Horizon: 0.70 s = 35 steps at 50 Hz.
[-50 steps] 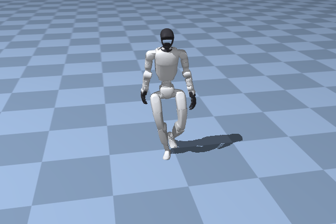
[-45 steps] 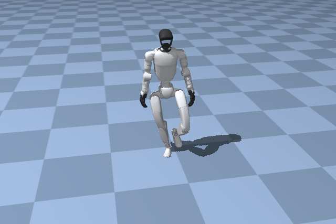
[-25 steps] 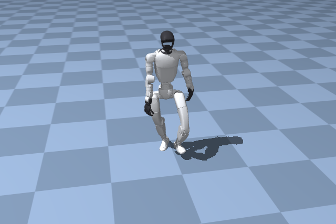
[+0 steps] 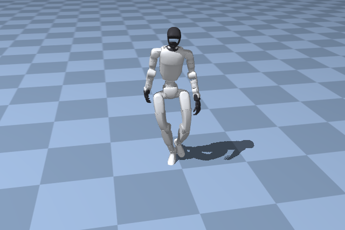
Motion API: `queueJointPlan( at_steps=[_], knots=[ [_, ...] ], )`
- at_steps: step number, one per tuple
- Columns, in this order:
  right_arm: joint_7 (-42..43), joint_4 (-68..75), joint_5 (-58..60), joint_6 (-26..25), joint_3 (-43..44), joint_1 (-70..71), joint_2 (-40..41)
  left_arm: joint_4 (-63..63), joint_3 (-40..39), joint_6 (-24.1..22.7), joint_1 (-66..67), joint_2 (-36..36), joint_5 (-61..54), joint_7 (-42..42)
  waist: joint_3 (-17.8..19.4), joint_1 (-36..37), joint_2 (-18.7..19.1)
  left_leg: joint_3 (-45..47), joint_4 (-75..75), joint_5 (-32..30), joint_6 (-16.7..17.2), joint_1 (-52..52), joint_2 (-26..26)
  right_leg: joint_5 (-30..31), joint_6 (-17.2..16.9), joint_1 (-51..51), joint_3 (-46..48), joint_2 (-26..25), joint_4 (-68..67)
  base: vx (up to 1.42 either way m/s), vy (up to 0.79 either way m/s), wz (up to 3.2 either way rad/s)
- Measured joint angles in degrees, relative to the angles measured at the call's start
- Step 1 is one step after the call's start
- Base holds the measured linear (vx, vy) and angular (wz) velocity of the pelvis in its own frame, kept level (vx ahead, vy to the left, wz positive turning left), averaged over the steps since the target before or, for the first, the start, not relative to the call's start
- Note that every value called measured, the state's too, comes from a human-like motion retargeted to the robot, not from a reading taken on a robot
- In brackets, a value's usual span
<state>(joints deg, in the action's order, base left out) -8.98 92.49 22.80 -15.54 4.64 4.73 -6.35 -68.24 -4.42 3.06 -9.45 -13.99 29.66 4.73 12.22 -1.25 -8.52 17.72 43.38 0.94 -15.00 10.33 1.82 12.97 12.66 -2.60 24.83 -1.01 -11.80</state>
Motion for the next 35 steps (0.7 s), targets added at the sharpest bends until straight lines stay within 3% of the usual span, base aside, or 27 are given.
queueJointPlan(
  at_steps=[3,5,6,10,13,16,18,19,20,22,25,28,32,35],
  knots=[
    [-0.6,-0.4,-0.5,1.2,-0.9,-2.0,0.3,1.3,2.2,-1.6,1.4,-0.9,2.0,-1.0,-0.1,3.1,0.7,4.2,6.9,-4.0,0.0,3.0,3.9,-2.4,-0.1,2.0,-1.4,-1.6,0.1,0.35,0.09,0.16],
    [0.0,0.6,1.0,0.2,0.2,-2.0,-0.4,0.4,3.6,-3.4,2.7,0.0,2.8,-6.8,-1.7,5.4,3.0,6.0,1.2,-4.6,0.0,5.6,3.9,-2.8,-2.0,0.7,1.0,-0.8,-1.3,0.19,0.61,0.55],
    [0.9,1.1,1.9,-0.3,0.3,-1.7,-0.9,-1.1,2.8,-3.9,3.3,1.3,3.2,-10.2,-2.7,4.8,4.2,4.2,-6.2,-6.1,1.4,6.8,1.1,-3.5,-3.5,-0.9,0.9,0.0,-3.1,0.26,0.73,0.76],
    [1.6,2.8,1.9,-0.7,-3.5,-0.1,-2.3,-10.5,-3.2,-3.2,6.4,4.7,2.9,-14.1,-4.5,6.7,9.3,-17.4,-27.1,-5.4,14.5,8.1,-3.4,-8.6,-5.4,-3.2,-4.0,-4.4,-12.1,0.47,0.25,-0.61],
    [1.1,1.8,2.0,-1.1,-4.1,2.6,-2.6,-16.4,-4.9,-0.6,8.1,4.6,2.2,-3.3,-4.3,9.4,11.7,-20.6,-33.0,-0.5,19.0,7.4,-1.1,-13.7,-5.4,-3.0,-5.6,-6.1,-19.1,0.53,0.13,-0.86],
    [2.2,-1.7,2.2,-1.0,-3.9,5.0,-2.1,-20.3,-5.6,3.2,9.9,4.4,5.3,5.0,-4.3,8.7,13.3,-15.4,-31.9,0.8,15.9,6.8,1.0,-16.4,-7.0,-2.6,-6.3,-7.6,-24.7,0.55,0.16,0.01],
    [2.6,-6.6,1.8,-0.7,-5.2,4.7,-1.7,-22.0,-5.8,5.6,11.4,4.6,8.7,7.4,-5.2,8.2,14.4,-7.3,-29.4,-3.5,12.2,6.7,2.8,-17.6,-7.1,-2.1,-4.7,-7.8,-28.7,0.65,0.19,0.04],
    [2.9,-9.7,1.9,0.0,-5.7,4.1,-1.5,-22.6,-5.5,6.4,12.0,4.6,10.2,8.1,-5.7,7.8,14.2,-10.4,-26.3,-2.8,10.8,8.1,2.0,-16.7,-6.7,-2.3,-3.3,-6.8,-31.0,0.6,0.19,0.0],
    [3.3,-12.8,2.2,0.9,-6.2,3.5,-1.1,-23.1,-5.1,7.0,12.4,4.6,11.6,8.7,-6.1,7.2,13.6,-17.4,-22.2,-0.3,9.7,10.2,0.3,-15.1,-6.3,-2.7,-1.7,-5.3,-33.4,0.58,0.15,-0.27],
    [5.8,-17.8,2.1,4.3,-7.4,2.8,0.3,-23.0,-5.2,7.8,11.9,3.9,14.0,10.0,-5.0,8.2,11.5,-11.2,-15.2,3.6,5.6,11.9,0.2,-9.1,-4.9,-5.1,-0.5,0.2,-42.4,0.55,0.09,-0.25],
    [9.8,-21.3,0.9,6.2,-7.4,0.9,1.0,-21.1,-1.8,8.1,11.6,3.7,14.7,9.5,-5.9,9.0,11.0,-6.5,-15.6,5.8,3.5,8.7,1.6,-2.2,-4.6,-6.8,4.6,6.1,-49.9,0.45,0.1,0.35],
    [10.6,-21.2,1.9,6.4,-7.9,0.8,1.7,-18.7,-2.4,6.9,10.2,4.1,12.2,7.2,-6.4,7.6,10.5,-6.8,-18.3,5.8,3.6,5.9,0.6,-6.4,-8.4,-7.6,8.2,7.4,-46.3,0.54,0.05,0.3],
    [11.7,-19.5,2.2,6.1,-9.1,-0.8,1.5,-15.0,-2.8,5.2,8.6,5.1,7.4,4.6,-7.0,3.7,9.0,-7.5,-24.2,4.6,4.5,1.1,-1.6,-10.7,-12.8,-10.5,8.3,5.7,-30.4,0.49,-0.05,0.68],
    [13.1,-17.6,2.9,5.4,-9.0,-1.6,0.9,-12.4,-1.7,3.9,6.4,5.0,4.0,4.2,-6.9,1.8,7.1,-8.1,-28.6,4.4,4.2,-2.9,-4.3,-14.6,-11.0,-11.2,11.4,6.7,-16.6,0.4,-0.11,0.5]
  ],
)
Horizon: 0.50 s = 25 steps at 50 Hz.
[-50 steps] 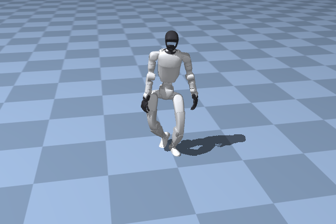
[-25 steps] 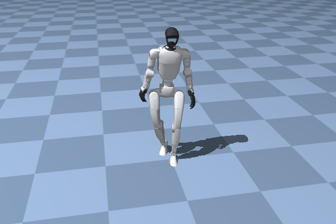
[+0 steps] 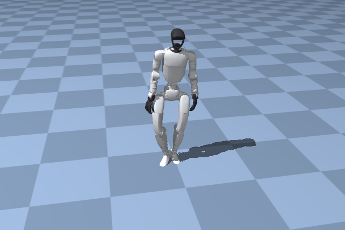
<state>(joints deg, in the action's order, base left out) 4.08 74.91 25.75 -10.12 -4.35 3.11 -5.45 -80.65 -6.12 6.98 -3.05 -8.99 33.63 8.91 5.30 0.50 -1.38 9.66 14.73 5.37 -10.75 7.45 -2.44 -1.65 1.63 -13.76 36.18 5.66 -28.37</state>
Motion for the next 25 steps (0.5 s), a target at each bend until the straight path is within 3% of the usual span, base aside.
queueJointPlan(
  at_steps=[5,7,8,10,11,15,17,21,25],
  knots=[
    [-0.5,5.5,0.2,-2.0,1.3,-0.9,-1.2,5.6,2.2,-0.8,-3.5,-1.3,-1.6,-0.6,1.6,-2.2,-3.6,-2.5,-4.1,2.2,-2.8,-7.3,-4.9,-2.9,1.3,-2.3,-8.8,0.6,16.2,0.55,-0.17,0.29],
    [-2.3,8.8,-0.1,-2.4,2.3,-1.1,-1.7,7.5,3.1,-1.7,-4.0,-2.0,-2.3,-1.7,1.9,-2.7,-4.5,-3.7,-3.9,3.5,-3.9,-9.8,-6.2,1.8,1.6,-2.3,-11.5,1.0,18.5,0.6,-0.22,0.08],
    [-3.5,10.6,-0.4,-2.5,2.9,-1.0,-1.8,8.2,3.3,-2.3,-4.1,-2.4,-2.8,-2.5,1.9,-2.5,-4.8,-3.6,-3.2,4.2,-4.2,-10.7,-6.1,4.2,3.1,-2.1,-13.3,0.7,18.4,0.58,-0.25,-0.31],
    [-5.3,13.9,-1.2,-3.2,3.9,-0.8,-1.9,9.0,2.8,-3.3,-3.8,-2.9,-3.2,-3.9,1.6,-1.5,-4.7,-2.7,-0.9,5.4,-4.2,-11.9,-4.9,-0.6,7.0,-1.6,-14.4,-2.5,15.5,0.53,-0.29,-0.7],
    [-6.2,15.5,-1.6,-3.8,4.9,-0.3,-2.0,9.1,2.1,-3.6,-3.7,-2.9,-3.0,-4.5,2.1,-0.9,-4.8,-1.3,1.3,5.0,-4.2,-12.3,-4.2,-1.2,7.3,-1.0,-15.5,-2.7,15.1,0.51,-0.3,-0.82],
    [-8.1,19.3,-4.3,-5.7,8.0,0.7,-2.8,6.6,-0.3,-2.9,-2.2,-1.4,-3.5,-6.2,3.4,0.3,-5.3,4.8,16.3,-3.1,-4.2,-10.5,0.5,-6.1,7.4,5.4,-12.9,-3.1,15.8,0.6,-0.31,-0.58],
    [-8.7,19.7,-6.3,-5.2,8.8,1.0,-2.9,5.1,-0.6,-2.6,-1.7,-1.2,-2.5,-4.8,3.8,0.1,-5.2,3.1,27.3,-6.4,-4.2,-5.6,1.7,-6.9,6.8,7.5,-14.8,-4.0,17.2,0.48,-0.22,-0.05],
    [-8.7,19.0,-7.5,-4.8,9.6,1.6,-3.1,4.1,0.2,-2.5,0.2,-1.2,1.3,-4.2,4.5,2.2,-4.8,4.6,43.6,1.9,-4.2,2.1,6.4,-8.4,7.6,11.9,-14.3,-5.6,20.3,0.54,-0.26,-0.29],
    [-7.2,18.2,-7.0,-4.9,8.9,3.7,-2.6,1.7,-1.3,-2.1,3.0,-0.1,2.4,-7.8,4.4,4.7,-2.7,8.4,45.5,7.2,-4.2,8.9,8.5,-8.4,5.9,15.2,-14.3,-6.6,23.5,0.36,0.26,-0.28]
  ],
)
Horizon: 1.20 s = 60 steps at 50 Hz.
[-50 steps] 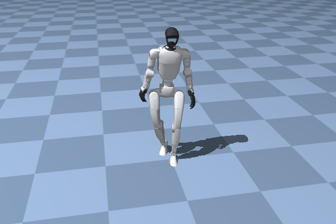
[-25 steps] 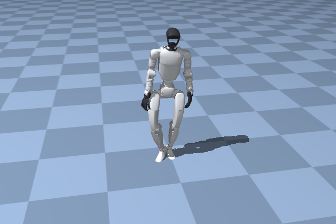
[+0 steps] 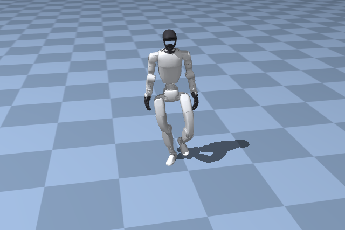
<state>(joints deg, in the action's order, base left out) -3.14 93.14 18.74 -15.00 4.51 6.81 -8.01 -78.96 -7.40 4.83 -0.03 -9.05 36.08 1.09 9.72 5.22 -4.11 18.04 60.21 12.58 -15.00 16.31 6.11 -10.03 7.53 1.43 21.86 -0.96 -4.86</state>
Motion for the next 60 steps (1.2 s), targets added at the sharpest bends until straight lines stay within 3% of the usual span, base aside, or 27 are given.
queueJointPlan(
  at_steps=[3,5,10,12,15,18,22,24,25,30,33,37,40,42,43,45,47,50,53,55,57,60],
  knots=[
    [0.1,-2.3,0.6,1.3,-1.3,0.8,0.3,-3.3,-1.6,1.0,1.8,2.3,0.1,1.0,-1.6,-0.6,-0.2,1.3,-12.8,1.0,0.0,5.0,-8.5,0.9,-3.4,0.2,1.0,4.4,1.8,0.14,0.59,0.54],
    [-0.1,-4.6,1.2,2.2,-2.5,1.4,0.6,-5.3,-2.1,1.9,2.5,2.8,0.4,3.8,-2.2,-1.3,-0.1,-0.2,-23.1,2.5,2.8,6.8,-12.3,0.1,-4.5,0.7,1.9,5.4,2.3,0.41,0.29,0.65],
    [-0.6,-9.6,2.5,3.9,-5.2,2.8,1.4,-8.6,-2.2,4.7,2.4,2.3,4.0,12.9,-1.9,-1.4,2.5,-9.3,-36.2,4.9,9.9,8.4,-16.4,-3.0,-5.5,5.8,3.2,1.9,4.3,0.47,0.1,0.15],
    [-0.9,-10.9,2.4,4.2,-6.1,2.4,1.8,-8.6,-1.3,4.9,2.6,2.1,5.7,14.6,-2.2,0.2,2.1,-8.0,-37.9,3.8,8.4,7.5,-17.1,-4.2,-6.1,7.4,1.6,1.8,3.6,0.63,0.11,-0.24],
    [-2.0,-12.3,3.2,4.3,-6.5,1.3,1.9,-7.6,0.1,4.8,2.9,1.8,7.2,14.2,-3.5,1.3,0.9,-5.1,-36.5,9.8,0.8,4.8,-17.3,-5.5,-8.4,9.4,2.8,3.1,1.2,0.61,0.1,-0.01],
    [-1.5,-11.9,5.4,3.8,-7.3,1.0,2.5,-6.8,-0.8,4.7,2.4,1.7,5.7,10.8,-4.2,1.5,0.4,-6.4,-33.4,11.2,0.1,4.7,-16.4,-1.0,-12.3,10.4,5.5,3.4,-3.7,0.62,0.0,-0.18],
    [-1.6,-10.3,6.8,2.7,-6.4,0.5,1.7,-5.0,0.7,4.8,0.0,2.0,1.5,8.3,-4.8,1.0,3.1,-10.0,-36.2,12.4,0.0,-0.8,-13.1,14.5,-16.9,5.4,5.1,2.1,-19.6,0.58,0.01,0.26],
    [-1.8,-10.7,7.2,2.5,-6.3,0.5,0.8,-3.1,1.3,3.8,-1.7,2.3,-0.3,8.7,-4.3,-1.2,5.1,-11.9,-38.6,12.2,0.0,-3.7,-11.3,13.1,-18.9,-1.8,2.9,1.9,-33.5,0.47,0.15,0.46],
    [-1.6,-11.0,7.2,2.6,-6.3,0.4,0.3,-2.0,1.7,3.1,-2.4,2.5,-1.0,8.9,-4.1,-2.2,6.0,-12.5,-39.8,11.9,0.0,-5.0,-10.6,9.5,-18.7,-5.5,3.1,2.8,-40.6,0.36,0.08,-0.08],
    [-0.7,-11.4,4.2,2.4,-5.1,0.9,-0.7,2.4,6.8,1.5,-7.3,-0.1,-1.1,7.3,-3.2,-6.6,6.8,-10.3,-44.5,10.1,0.3,-7.5,-9.0,-8.8,-11.5,-21.3,8.1,7.5,-58.9,0.28,0.04,0.3],
    [-1.7,-11.1,2.5,2.5,-3.9,0.5,-0.6,3.9,9.0,0.4,-10.5,-2.4,0.3,6.7,-3.1,-9.6,5.0,-8.6,-47.8,8.9,1.4,-9.1,-9.9,-15.9,-10.0,-30.7,9.2,10.2,-60.7,0.34,-0.03,0.47],
    [-2.7,-9.5,2.3,2.3,-3.5,-0.7,-0.2,5.1,9.7,1.2,-13.6,-5.1,1.8,7.2,-2.9,-11.9,2.3,-6.6,-51.9,8.0,3.0,-12.1,-11.6,-20.4,-7.7,-39.1,7.7,9.2,-53.9,0.31,-0.08,0.28],
    [-3.4,-7.4,4.2,1.8,-3.1,-1.6,-0.2,5.0,9.1,1.4,-14.8,-6.1,1.3,6.5,-2.6,-12.8,1.1,-5.7,-53.5,7.6,3.3,-14.5,-12.6,-18.9,-6.7,-40.2,5.8,6.1,-46.2,0.33,-0.08,0.24],
    [-3.6,-5.8,5.5,1.3,-2.9,-2.3,-0.4,4.5,8.4,1.6,-14.7,-5.9,0.7,6.1,-2.6,-13.0,1.8,-6.1,-53.2,7.3,2.9,-15.6,-12.0,-16.1,1.0,-37.7,7.0,4.7,-42.8,0.45,-0.05,0.06],
    [-3.8,-4.9,6.1,1.0,-2.8,-2.6,-0.6,4.2,8.1,1.8,-14.5,-5.7,0.3,6.2,-2.9,-12.3,2.1,-5.3,-53.0,7.2,2.7,-16.0,-11.6,-20.0,2.6,-36.5,7.2,3.0,-42.7,0.44,-0.04,-0.18],
    [-4.3,-3.3,6.8,0.6,-2.3,-3.2,-0.9,3.9,7.6,2.1,-13.7,-5.5,-0.2,6.8,-3.0,-12.4,2.8,-5.6,-51.5,6.1,2.2,-16.7,-11.2,-19.2,1.9,-34.6,5.6,2.5,-41.8,0.52,-0.06,0.1],
    [-4.8,-1.7,6.0,-0.1,-1.9,-3.2,-0.7,3.7,6.6,1.7,-12.3,-5.2,0.0,6.8,-2.6,-13.2,2.7,-6.3,-48.0,1.3,1.1,-16.3,-11.4,-19.1,1.5,-32.3,3.7,1.0,-39.1,0.48,-0.02,0.45],
    [-5.8,-0.1,3.0,-0.8,-2.2,-3.6,-0.1,2.1,5.6,1.5,-9.6,-4.8,0.5,5.7,-3.1,-12.7,0.9,-1.7,-40.4,-10.8,0.1,-14.7,-10.9,-20.0,-0.1,-26.5,3.5,2.5,-33.2,0.43,-0.06,0.24],
    [-6.7,-1.2,2.6,0.0,-1.5,-4.0,1.1,-0.2,4.9,2.7,-7.2,-4.5,1.5,5.9,-2.8,-9.8,-2.2,-1.1,-25.2,-22.4,0.2,-9.0,-10.4,-15.7,-0.7,-20.6,3.5,4.3,-25.8,0.42,-0.15,-0.08],
    [-6.3,-2.6,2.8,0.1,-2.2,-3.2,1.7,-1.2,4.0,3.0,-6.0,-4.6,2.1,6.8,-1.7,-7.0,-3.0,-3.8,-11.5,-21.6,0.0,-3.1,-9.8,-11.4,-0.2,-16.4,3.8,3.2,-20.1,0.41,-0.3,-0.68],
    [-5.4,-3.8,3.2,0.2,-4.1,-1.1,1.5,-2.1,2.7,3.0,-4.9,-5.1,2.2,7.8,-0.4,-4.1,-3.6,-5.2,1.8,-9.1,0.0,1.6,-5.1,-8.2,2.3,-13.0,2.2,-1.0,-15.7,0.52,-0.67,-1.18],
    [-3.7,-5.6,4.6,0.0,-5.9,1.9,1.1,-3.5,1.5,3.2,-2.5,-4.8,2.3,8.4,0.5,-1.0,-3.0,-4.5,9.6,-1.3,0.0,5.6,3.1,-5.5,4.7,-8.3,1.4,-5.0,-10.6,0.45,-0.4,-1.0]
  ],
)
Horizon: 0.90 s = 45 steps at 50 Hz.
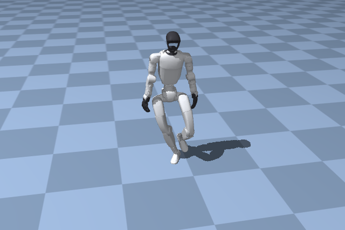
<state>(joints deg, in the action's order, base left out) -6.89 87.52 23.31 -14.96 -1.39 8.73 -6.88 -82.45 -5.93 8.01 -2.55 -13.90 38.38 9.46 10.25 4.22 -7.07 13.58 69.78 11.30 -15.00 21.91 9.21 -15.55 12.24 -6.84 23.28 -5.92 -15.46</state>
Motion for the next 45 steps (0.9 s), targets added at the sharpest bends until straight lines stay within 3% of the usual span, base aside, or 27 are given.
queueJointPlan(
  at_steps=[3,5,7,10,11,12,15,17,20,22,25,29,30,33,35,38,40,42,45],
  knots=[
    [0.9,-2.7,0.8,0.0,-1.1,2.4,0.5,-1.5,-1.3,0.2,2.8,1.1,0.6,0.2,-0.4,1.8,1.9,2.0,-5.8,-1.6,0.0,2.4,0.1,3.7,-1.2,3.8,-0.4,-1.7,5.0,0.21,0.41,-0.57],
    [1.1,-5.1,0.6,0.4,-2.0,3.1,0.6,-2.8,-1.7,0.4,4.8,2.6,1.0,0.4,-1.3,1.6,2.1,3.8,-18.7,-7.2,0.0,2.5,-6.1,6.2,-3.7,4.8,-0.5,1.1,7.0,0.18,0.71,-0.06],
    [0.7,-8.2,0.2,1.2,-2.8,3.7,0.9,-4.0,-2.1,0.8,6.0,3.5,1.5,1.0,-1.9,1.1,3.0,1.3,-34.7,-12.3,6.3,0.4,-10.3,5.9,-4.4,4.6,-0.7,1.6,5.3,0.33,0.34,-0.26],
    [0.0,-12.9,-0.7,2.8,-4.5,4.5,2.1,-4.8,-3.1,1.5,7.4,4.1,2.5,3.1,-1.6,1.4,7.1,-3.0,-53.8,-21.5,18.9,-5.2,-8.3,3.6,-3.0,5.5,-3.7,-3.4,1.1,0.4,0.09,-0.73],
    [-0.6,-14.6,-0.8,3.3,-5.2,4.5,2.3,-4.5,-3.6,1.7,7.9,4.4,3.1,4.1,-1.5,0.8,8.4,-2.7,-56.4,-23.2,20.6,-6.8,-7.3,1.8,-2.7,5.9,-3.7,-4.6,-0.6,0.49,0.11,-0.52],
    [-1.2,-16.2,-0.8,3.8,-5.8,4.3,2.5,-4.0,-4.0,1.9,8.4,4.7,3.6,5.0,-1.6,0.1,9.4,-2.2,-58.0,-25.1,20.2,-8.0,-6.8,0.1,-2.5,6.3,-3.6,-5.4,-2.2,0.51,0.12,-0.28],
    [-2.1,-20.1,0.3,5.1,-6.4,1.9,3.4,-2.3,-5.2,2.1,9.8,5.5,3.9,5.5,-3.1,-2.6,10.4,6.7,-58.2,-35.1,8.3,-9.8,-7.0,-2.6,-3.0,7.4,-1.9,-5.1,-6.5,0.58,0.09,0.0],
    [-1.4,-21.0,0.4,5.8,-5.8,-0.2,3.5,-1.6,-5.4,2.4,9.1,5.5,2.8,3.7,-3.2,-3.9,10.8,-2.3,-57.8,-35.6,6.0,-10.2,-8.3,-0.5,-3.6,7.9,0.3,-4.3,-10.6,0.56,0.08,0.29],
    [0.8,-17.9,-0.5,5.1,-4.1,-3.4,3.0,-0.7,-4.7,3.3,7.0,5.6,0.2,0.6,-4.0,-3.5,9.7,-3.6,-52.5,-31.0,0.7,-10.5,-9.7,8.3,-4.8,5.6,3.8,0.2,-20.8,0.51,0.05,0.02],
    [1.6,-12.6,-1.1,2.8,-2.9,-4.1,2.6,0.4,-4.2,2.8,5.0,5.1,-1.6,0.2,-4.0,-2.1,8.9,-3.4,-49.6,-28.8,0.0,-11.2,-9.8,13.7,-6.8,5.1,6.7,2.5,-23.6,0.55,-0.09,-0.58],
    [-2.9,-2.1,0.6,-2.0,-0.7,-3.0,1.2,2.3,-2.5,2.1,1.7,4.5,-4.2,-0.7,-3.0,0.0,6.7,0.9,-46.9,-25.2,0.0,-14.1,-9.3,15.4,-9.0,3.5,5.6,4.0,-20.2,0.51,-0.11,-0.55],
    [-11.7,6.4,5.0,-7.6,1.6,-3.6,-0.7,4.2,-1.2,1.1,-1.2,3.9,-5.6,-3.2,-1.8,-3.1,3.4,-0.4,-46.9,-22.8,0.0,-19.0,-13.3,17.1,-4.5,0.6,1.7,4.5,-7.7,0.51,-0.09,0.22],
    [-12.6,7.5,5.4,-8.1,2.3,-4.2,-1.1,4.5,-0.8,0.8,-1.7,3.8,-5.7,-3.4,-1.7,-3.8,2.4,-0.4,-46.8,-21.9,0.0,-20.2,-14.4,17.7,-5.0,0.3,1.0,4.9,-3.8,0.54,-0.15,0.23],
    [-11.6,8.5,4.1,-7.1,5.1,-6.4,-1.7,5.2,0.8,0.6,-4.0,2.8,-5.0,-2.5,-0.5,-5.5,-0.4,-2.0,-46.3,-19.6,0.0,-23.7,-17.3,18.4,-2.4,-1.6,-2.8,5.7,4.6,0.63,-0.21,0.17],
    [-9.8,8.5,1.6,-6.0,6.7,-8.0,-1.8,5.4,1.9,0.6,-5.6,2.4,-4.3,-2.1,0.3,-5.3,-1.6,-3.1,-46.0,-18.0,0.0,-25.8,-18.9,20.1,-2.2,-2.2,-0.1,6.9,8.7,0.54,-0.23,-0.16],
    [-8.3,8.7,-2.0,-5.3,8.1,-9.8,-2.0,5.7,3.7,0.6,-7.3,2.1,-3.2,-1.7,0.7,-3.8,-2.9,-2.5,-45.4,-15.2,0.0,-28.9,-20.3,19.5,-4.6,0.1,14.8,8.6,12.6,0.59,-0.21,-0.57],
    [-8.2,9.0,-2.8,-5.4,8.4,-10.3,-1.8,6.0,4.2,0.7,-7.3,1.9,-2.8,-1.7,0.7,-2.5,-3.1,-0.7,-44.8,-13.1,0.0,-31.4,-20.0,19.8,-1.8,2.2,21.2,9.0,12.4,0.67,-0.12,-0.87],
    [-8.9,9.1,-2.3,-5.6,8.5,-10.2,-1.5,6.3,4.5,0.4,-6.4,2.0,-2.3,-1.5,0.4,-2.2,-2.3,1.2,-43.9,-11.8,0.0,-34.1,-18.6,12.3,2.5,3.7,15.8,6.5,11.2,0.87,-0.02,-0.62],
    [-10.2,8.2,0.2,-5.8,8.1,-9.2,-2.3,5.6,3.7,-0.3,-3.6,3.1,-1.5,-1.8,0.1,-3.5,-0.5,6.1,-40.1,-14.5,0.0,-37.8,-16.1,6.3,2.6,4.4,6.4,5.1,5.2,0.71,0.12,-0.58]
  ],
)
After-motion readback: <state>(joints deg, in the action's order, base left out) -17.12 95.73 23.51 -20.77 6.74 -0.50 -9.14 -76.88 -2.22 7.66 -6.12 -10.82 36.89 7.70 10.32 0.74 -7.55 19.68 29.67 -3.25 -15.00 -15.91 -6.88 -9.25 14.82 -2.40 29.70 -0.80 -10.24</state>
